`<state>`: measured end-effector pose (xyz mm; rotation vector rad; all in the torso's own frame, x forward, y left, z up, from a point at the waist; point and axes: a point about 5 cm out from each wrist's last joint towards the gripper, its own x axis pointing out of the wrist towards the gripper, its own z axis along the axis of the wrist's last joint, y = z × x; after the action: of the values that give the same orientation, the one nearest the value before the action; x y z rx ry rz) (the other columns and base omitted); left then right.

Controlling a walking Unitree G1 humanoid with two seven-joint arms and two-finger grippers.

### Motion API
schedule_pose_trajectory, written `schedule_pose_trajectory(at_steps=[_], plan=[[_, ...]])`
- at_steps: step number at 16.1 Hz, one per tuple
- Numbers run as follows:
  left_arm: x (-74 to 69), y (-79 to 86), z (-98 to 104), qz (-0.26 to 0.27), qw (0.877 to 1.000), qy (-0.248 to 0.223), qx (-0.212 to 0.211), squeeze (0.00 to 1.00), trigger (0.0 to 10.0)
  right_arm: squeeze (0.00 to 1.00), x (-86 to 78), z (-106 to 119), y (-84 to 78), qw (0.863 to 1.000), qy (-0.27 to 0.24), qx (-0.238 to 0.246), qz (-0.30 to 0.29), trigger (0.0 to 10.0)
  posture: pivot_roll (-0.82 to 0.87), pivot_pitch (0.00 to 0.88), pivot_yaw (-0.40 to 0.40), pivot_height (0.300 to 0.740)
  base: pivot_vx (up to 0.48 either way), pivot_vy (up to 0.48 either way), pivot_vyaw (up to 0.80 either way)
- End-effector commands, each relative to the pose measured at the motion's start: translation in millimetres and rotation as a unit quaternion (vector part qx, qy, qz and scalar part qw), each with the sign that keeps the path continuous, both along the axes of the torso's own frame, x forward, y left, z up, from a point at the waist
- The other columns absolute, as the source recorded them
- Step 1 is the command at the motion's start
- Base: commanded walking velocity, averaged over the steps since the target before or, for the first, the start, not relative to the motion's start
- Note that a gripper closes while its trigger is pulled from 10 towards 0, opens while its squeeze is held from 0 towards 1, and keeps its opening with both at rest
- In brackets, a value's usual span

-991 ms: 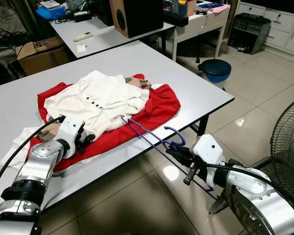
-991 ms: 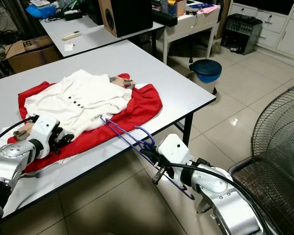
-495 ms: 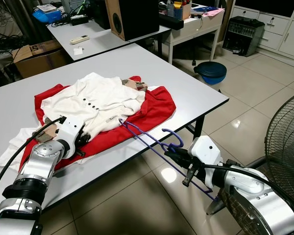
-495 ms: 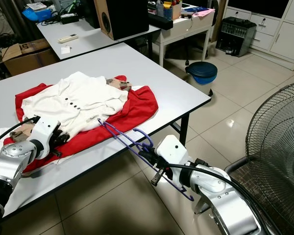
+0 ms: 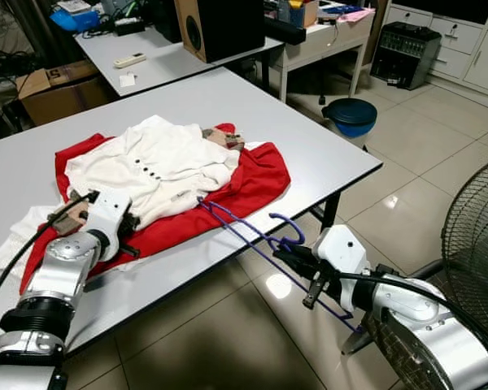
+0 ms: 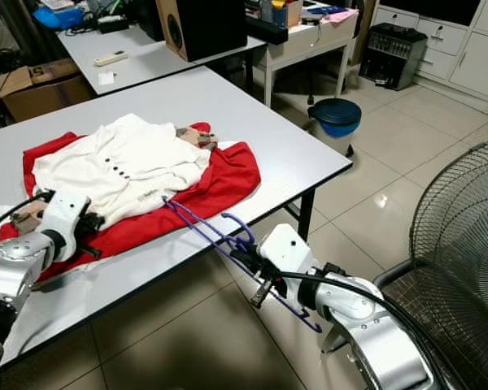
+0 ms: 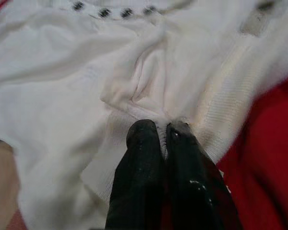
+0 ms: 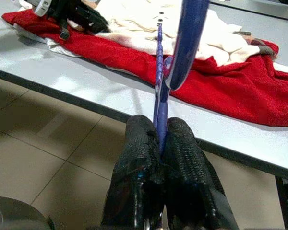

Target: Hang hanger

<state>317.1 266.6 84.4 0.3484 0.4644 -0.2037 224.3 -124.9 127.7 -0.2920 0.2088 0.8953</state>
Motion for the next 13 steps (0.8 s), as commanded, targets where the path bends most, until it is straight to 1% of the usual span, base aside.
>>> schedule_pose_trajectory(at_steps=[1, 2, 4, 5, 6, 7, 9, 10, 11, 12, 13], plan=[[2.3, 9.1, 12.3, 0.012, 0.999, -0.031, 0.004, 0.00, 0.0, 0.00, 2.7, 5.2, 0.2, 1.000, -0.014, -0.002, 0.005, 10.0, -0.08, 0.000, 0.102, 0.740, 0.000, 0.000, 0.00], [8.9, 8.9, 30.2, 0.007, 0.997, -0.076, -0.017, 0.00, 0.0, 0.00, 3.2, 5.7, 0.0, 1.000, -0.015, -0.003, 0.005, 10.0, -0.08, 0.000, 0.101, 0.740, 0.000, 0.000, 0.00], [15.0, 13.5, 55.8, 0.006, 0.991, -0.131, -0.033, 0.00, 0.0, 0.00, 3.4, 5.7, -0.3, 1.000, -0.016, -0.003, 0.005, 10.0, -0.08, 0.000, 0.099, 0.740, 0.000, 0.000, 0.00], [16.7, 17.7, 67.2, 0.010, 0.987, -0.153, -0.040, 0.00, 0.0, 0.00, 3.3, 5.3, -0.1, 1.000, -0.016, -0.004, 0.006, 10.0, -0.08, 0.000, 0.099, 0.740, 0.000, 0.000, 0.00], [18.1, 23.1, 74.0, 0.026, 0.985, -0.163, -0.048, 0.00, 0.0, 0.00, 3.6, 5.0, 0.6, 1.000, -0.016, -0.003, 0.007, 10.0, -0.07, 0.000, 0.100, 0.740, 0.000, 0.000, 0.00], [18.4, 24.5, 75.0, 0.030, 0.985, -0.164, -0.052, 0.00, 0.0, 0.00, 3.8, 5.1, 0.8, 1.000, -0.016, -0.003, 0.007, 10.0, -0.07, 0.000, 0.100, 0.740, 0.000, 0.000, 0.00], [19.7, 30.1, 71.3, 0.052, 0.986, -0.151, -0.037, 0.00, 0.0, 0.00, 4.4, 5.3, 1.9, 1.000, -0.017, -0.002, 0.007, 10.0, -0.07, 0.000, 0.100, 0.740, 0.000, 0.000, 0.00], [19.5, 32.4, 63.2, 0.069, 0.989, -0.130, -0.024, 0.00, 0.0, 0.00, 4.4, 4.9, 2.8, 1.000, -0.017, -0.001, 0.008, 10.0, -0.07, 0.000, 0.104, 0.740, 0.000, 0.000, 0.00], [19.1, 32.4, 58.9, 0.072, 0.990, -0.117, -0.022, 0.00, 0.0, 0.00, 4.3, 4.5, 3.1, 1.000, -0.017, -0.001, 0.008, 10.0, -0.08, 0.000, 0.104, 0.740, 0.000, 0.000, 0.00], [17.4, 26.5, 43.0, 0.068, 0.995, -0.074, -0.020, 0.00, 0.0, 0.00, 4.0, 4.0, 3.9, 1.000, -0.016, 0.000, 0.007, 10.0, -0.08, 0.000, 0.107, 0.740, 0.000, 0.000, 0.00], [17.2, 24.6, 39.5, 0.067, 0.995, -0.066, -0.019, 0.00, 8.2, 0.00, 3.9, 4.1, 4.1, 1.000, -0.016, 0.000, 0.007, 10.0, -0.08, 0.000, 0.108, 0.740, 0.000, 0.000, 0.00]])
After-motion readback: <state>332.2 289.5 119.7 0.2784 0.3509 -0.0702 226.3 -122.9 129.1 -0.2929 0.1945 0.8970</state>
